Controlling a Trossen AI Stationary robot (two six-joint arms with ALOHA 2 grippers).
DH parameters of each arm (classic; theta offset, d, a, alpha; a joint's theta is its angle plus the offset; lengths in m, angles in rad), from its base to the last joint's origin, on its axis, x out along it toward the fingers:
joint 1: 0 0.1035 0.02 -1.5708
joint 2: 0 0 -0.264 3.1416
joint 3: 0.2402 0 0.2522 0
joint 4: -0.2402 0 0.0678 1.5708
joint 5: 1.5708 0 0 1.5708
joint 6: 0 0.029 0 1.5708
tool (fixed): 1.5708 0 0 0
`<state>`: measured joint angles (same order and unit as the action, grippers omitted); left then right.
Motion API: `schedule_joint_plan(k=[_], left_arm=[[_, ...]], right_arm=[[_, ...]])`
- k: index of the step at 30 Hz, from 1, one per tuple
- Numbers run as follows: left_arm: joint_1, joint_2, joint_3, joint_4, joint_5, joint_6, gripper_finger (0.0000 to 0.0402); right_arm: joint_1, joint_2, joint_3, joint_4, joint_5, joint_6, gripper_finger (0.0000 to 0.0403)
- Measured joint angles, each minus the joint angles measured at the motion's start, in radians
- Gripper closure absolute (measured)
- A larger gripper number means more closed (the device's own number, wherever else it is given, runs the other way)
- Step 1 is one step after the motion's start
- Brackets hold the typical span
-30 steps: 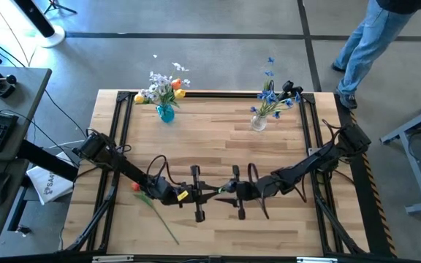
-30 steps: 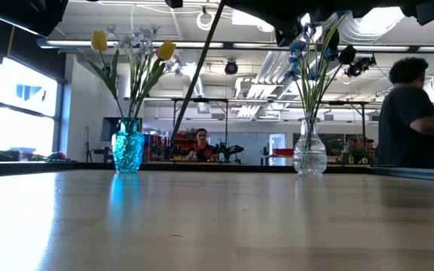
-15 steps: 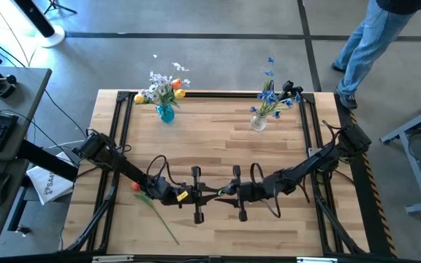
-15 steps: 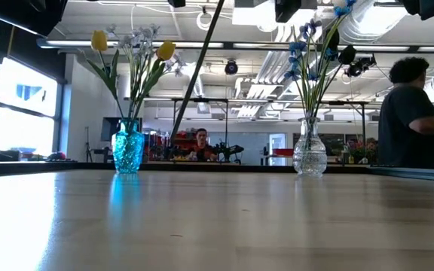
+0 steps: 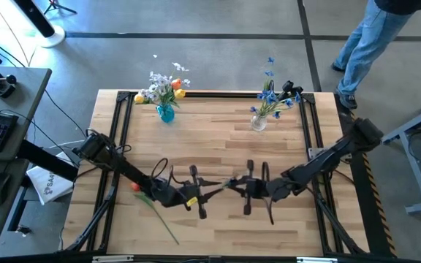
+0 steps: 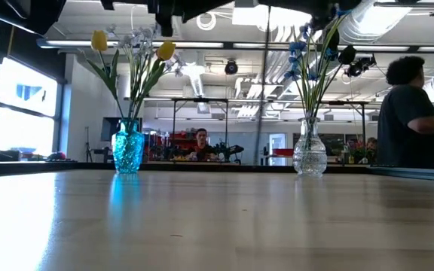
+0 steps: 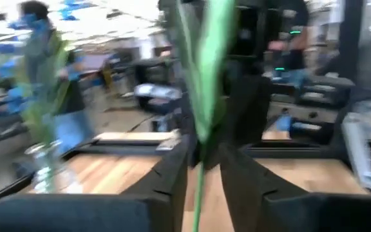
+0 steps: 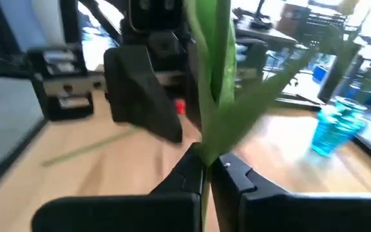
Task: Sort flowers into vase by color
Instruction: Put the black flower into the transparent vase
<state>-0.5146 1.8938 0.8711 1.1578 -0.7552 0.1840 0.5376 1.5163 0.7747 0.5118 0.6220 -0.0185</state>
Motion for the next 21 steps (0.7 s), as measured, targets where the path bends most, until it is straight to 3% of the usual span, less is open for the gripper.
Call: schedule_joint_plan(k=[7, 12, 18, 21], left_arm=[[-0.020, 0.000, 0.000, -0.067, -0.216, -0.017, 0.0287], [-0.031, 0.000, 0.000, -0.083, -0.237, -0.017, 0.0284], [-0.029, 0.000, 0.000, -0.121, -0.236, -0.058, 0.0284], [-0.028, 0.000, 0.000, -0.128, -0.235, -0.078, 0.0284]], right_arm=[[0.009, -0.222, -0.165, -0.079, 0.170, 0.038, 0.0400], [0.009, -0.450, -0.242, -0.228, 0.319, 0.042, 0.0401], [0.004, -0.691, -0.253, -0.269, 0.541, -0.217, 0.0401], [-0.026, -0.781, -0.253, -0.221, 0.577, -0.385, 0.0402]])
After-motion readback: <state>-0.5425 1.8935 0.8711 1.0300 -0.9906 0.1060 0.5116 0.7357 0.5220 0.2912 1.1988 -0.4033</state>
